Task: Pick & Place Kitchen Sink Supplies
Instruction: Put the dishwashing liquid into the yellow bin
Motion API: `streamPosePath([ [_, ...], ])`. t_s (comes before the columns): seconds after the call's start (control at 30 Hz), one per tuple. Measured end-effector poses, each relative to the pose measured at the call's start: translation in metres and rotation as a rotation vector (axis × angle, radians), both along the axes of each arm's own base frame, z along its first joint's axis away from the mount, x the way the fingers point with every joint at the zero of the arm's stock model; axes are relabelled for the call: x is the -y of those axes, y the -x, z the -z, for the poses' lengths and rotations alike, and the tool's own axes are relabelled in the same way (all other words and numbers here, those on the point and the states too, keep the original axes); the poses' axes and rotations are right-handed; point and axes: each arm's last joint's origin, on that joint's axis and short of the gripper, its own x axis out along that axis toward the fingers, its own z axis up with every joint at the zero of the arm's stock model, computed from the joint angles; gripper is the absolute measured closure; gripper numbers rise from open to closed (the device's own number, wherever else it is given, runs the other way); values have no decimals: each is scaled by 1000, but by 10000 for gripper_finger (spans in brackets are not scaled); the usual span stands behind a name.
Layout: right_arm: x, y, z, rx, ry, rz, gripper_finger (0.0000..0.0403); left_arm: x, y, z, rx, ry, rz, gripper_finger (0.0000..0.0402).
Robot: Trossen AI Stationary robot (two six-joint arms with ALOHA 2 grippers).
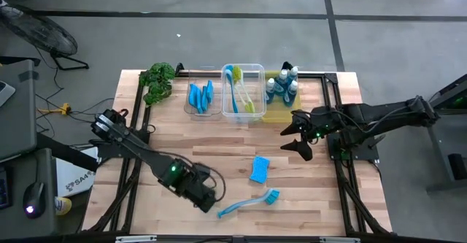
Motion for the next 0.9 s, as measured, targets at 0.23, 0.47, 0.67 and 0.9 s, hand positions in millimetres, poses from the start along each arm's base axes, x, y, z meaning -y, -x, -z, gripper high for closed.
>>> streamPosePath([
  [0.23, -16, -12, 2, 116, 56, -121, 116, -34, -19, -34, 167, -223, 200, 269],
  [0.47, -24, -31, 15, 178, 143, -158, 116, -68, -41, -42, 258, -369, 456, 269],
  [0.67, -27, -45, 25, 174, 195, -167, 116, -89, -55, -45, 325, -455, 598, 269],
  [0.9, -20, -62, 29, 202, 219, -129, 116, -104, -63, -47, 350, -534, 657, 269],
])
